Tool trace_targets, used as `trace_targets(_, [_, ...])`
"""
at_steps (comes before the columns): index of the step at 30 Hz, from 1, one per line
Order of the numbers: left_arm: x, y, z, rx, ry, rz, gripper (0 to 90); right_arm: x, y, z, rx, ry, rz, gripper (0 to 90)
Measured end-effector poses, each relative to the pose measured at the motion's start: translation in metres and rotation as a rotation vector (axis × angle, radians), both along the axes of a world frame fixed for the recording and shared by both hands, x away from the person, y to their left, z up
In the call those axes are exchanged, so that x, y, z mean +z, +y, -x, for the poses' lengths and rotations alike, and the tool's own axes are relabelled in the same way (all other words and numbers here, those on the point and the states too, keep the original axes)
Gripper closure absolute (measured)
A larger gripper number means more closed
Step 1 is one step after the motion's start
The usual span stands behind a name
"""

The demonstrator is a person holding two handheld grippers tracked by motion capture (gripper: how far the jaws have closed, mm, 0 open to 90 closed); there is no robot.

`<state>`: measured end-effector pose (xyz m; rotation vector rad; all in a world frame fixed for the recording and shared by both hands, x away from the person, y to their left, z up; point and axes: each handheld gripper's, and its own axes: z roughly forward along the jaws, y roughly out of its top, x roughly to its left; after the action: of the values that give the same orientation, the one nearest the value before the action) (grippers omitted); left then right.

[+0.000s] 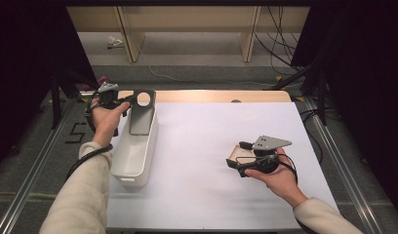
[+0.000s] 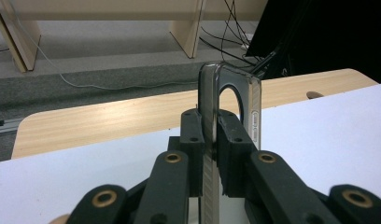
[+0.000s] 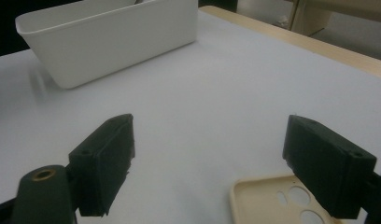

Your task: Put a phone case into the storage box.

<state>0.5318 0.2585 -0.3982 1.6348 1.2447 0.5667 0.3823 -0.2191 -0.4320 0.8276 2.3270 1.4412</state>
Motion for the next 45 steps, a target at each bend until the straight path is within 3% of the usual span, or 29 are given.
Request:
trace_targets(24, [-0.007, 0.003, -0.006, 0.036, 0.027, 0.013, 79.6, 0.0, 0.0, 0.0, 0.004, 0.002, 0.0, 17.9])
trace_targets(45, [-0.015, 0.002, -0.007, 0.043, 0.073, -0.05, 77.1, 0.0, 0.0, 0.0, 0.005, 0.004, 0.002, 17.9])
